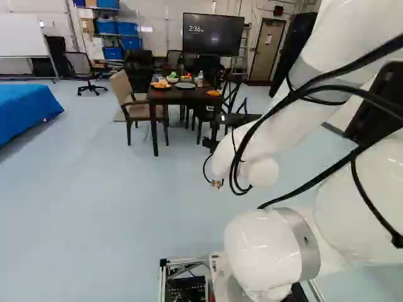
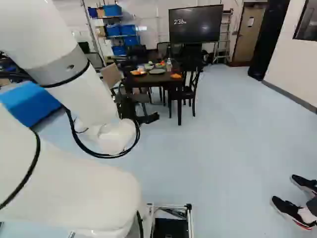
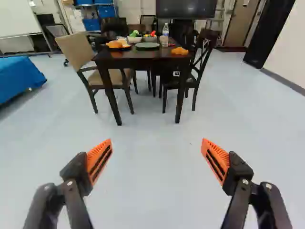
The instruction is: Move the croissant to the empty plate
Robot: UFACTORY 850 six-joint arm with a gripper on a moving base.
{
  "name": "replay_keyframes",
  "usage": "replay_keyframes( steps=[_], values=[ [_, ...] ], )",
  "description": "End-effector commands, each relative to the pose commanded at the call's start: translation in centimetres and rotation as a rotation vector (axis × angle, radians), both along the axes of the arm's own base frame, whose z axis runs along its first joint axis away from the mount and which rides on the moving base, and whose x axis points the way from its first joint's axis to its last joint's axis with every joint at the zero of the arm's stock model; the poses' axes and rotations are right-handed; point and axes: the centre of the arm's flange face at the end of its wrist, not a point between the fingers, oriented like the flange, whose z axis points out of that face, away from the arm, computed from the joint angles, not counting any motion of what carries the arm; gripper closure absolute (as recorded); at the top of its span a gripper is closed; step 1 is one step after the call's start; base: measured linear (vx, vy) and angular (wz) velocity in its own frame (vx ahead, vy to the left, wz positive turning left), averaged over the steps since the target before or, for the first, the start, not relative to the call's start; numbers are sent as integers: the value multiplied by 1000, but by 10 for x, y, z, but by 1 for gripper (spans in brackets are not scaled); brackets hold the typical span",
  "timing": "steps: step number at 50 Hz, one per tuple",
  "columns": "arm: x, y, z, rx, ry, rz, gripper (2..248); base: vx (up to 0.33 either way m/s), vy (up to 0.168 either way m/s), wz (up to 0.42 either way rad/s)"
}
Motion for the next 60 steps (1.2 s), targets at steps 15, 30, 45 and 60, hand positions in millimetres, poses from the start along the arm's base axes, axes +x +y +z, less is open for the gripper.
replay_keyframes(
  steps=[15, 30, 45, 60],
  values=[
    [0, 0, 0, 0, 0, 0, 3, 98, -8, -9],
    [0, 0, 0, 0, 0, 0, 3, 142, -3, -19],
    [0, 0, 0, 0, 0, 0, 3, 150, -2, -19],
    [0, 0, 0, 0, 0, 0, 3, 151, -2, -20]
  ],
)
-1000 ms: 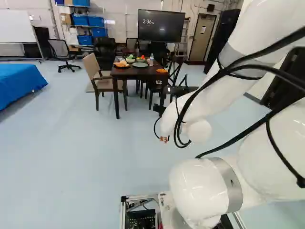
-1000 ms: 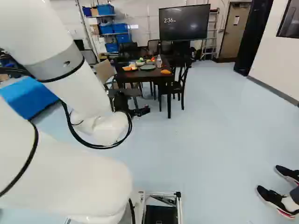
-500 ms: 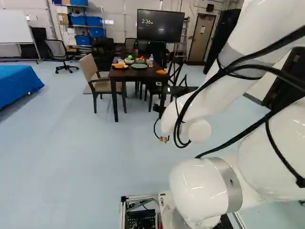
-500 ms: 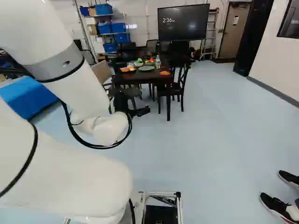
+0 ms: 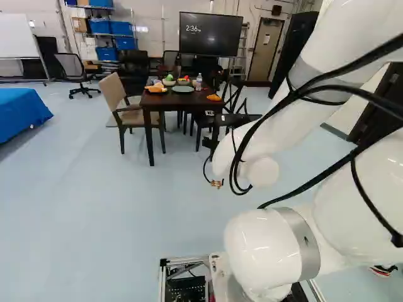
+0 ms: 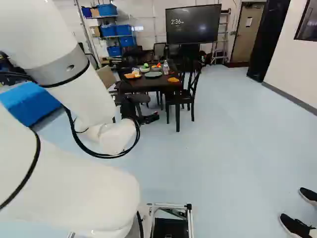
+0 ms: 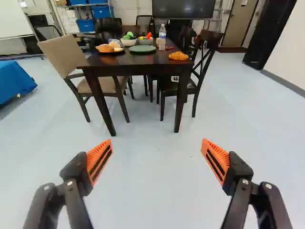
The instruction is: Move the croissant to the empty plate
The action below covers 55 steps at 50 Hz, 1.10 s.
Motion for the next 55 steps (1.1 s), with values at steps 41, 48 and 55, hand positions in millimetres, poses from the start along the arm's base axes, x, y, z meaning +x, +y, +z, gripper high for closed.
replay_keyframes(
  steps=[41, 48, 55],
  values=[
    [0, 0, 0, 0, 0, 0, 3, 180, -3, -24],
    [0, 0, 0, 0, 0, 0, 3, 201, -4, -25],
    [0, 0, 0, 0, 0, 0, 3, 201, 0, -28]
  ],
)
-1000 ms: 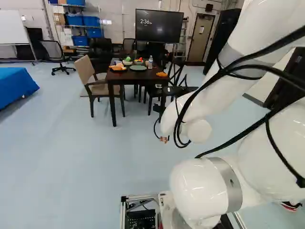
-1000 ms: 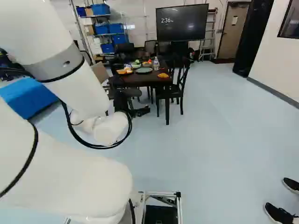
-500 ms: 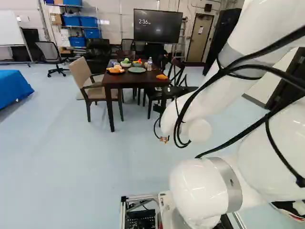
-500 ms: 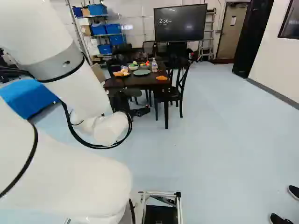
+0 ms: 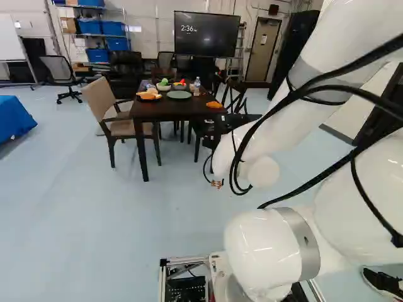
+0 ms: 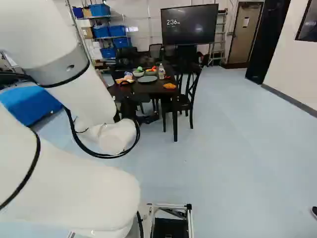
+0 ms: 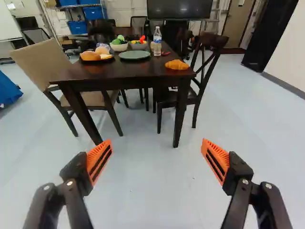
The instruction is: Move the croissant to the empty plate
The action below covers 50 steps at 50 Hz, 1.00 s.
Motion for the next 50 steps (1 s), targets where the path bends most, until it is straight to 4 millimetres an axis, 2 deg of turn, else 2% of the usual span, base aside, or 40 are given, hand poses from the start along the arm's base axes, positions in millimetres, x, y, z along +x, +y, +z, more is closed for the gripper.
replay_keyframes(
  steps=[21, 50],
  values=[
    [0, 0, 0, 0, 0, 0, 3, 213, -3, -26],
    [0, 0, 0, 0, 0, 0, 3, 207, 33, -23]
  ],
)
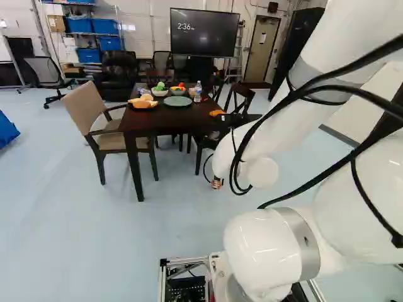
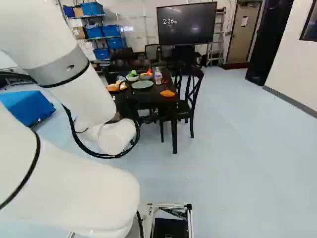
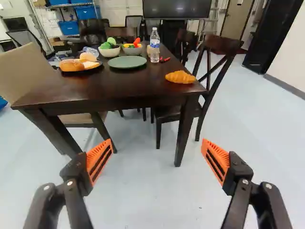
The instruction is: Move the croissant to the empty plate
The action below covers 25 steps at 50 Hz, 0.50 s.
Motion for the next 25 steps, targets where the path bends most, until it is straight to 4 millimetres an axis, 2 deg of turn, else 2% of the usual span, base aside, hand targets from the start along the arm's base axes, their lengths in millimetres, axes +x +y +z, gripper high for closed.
replay_keyframes(
  steps=[25],
  values=[
    [0, 0, 0, 0, 0, 0, 3, 196, 23, -17]
  ],
)
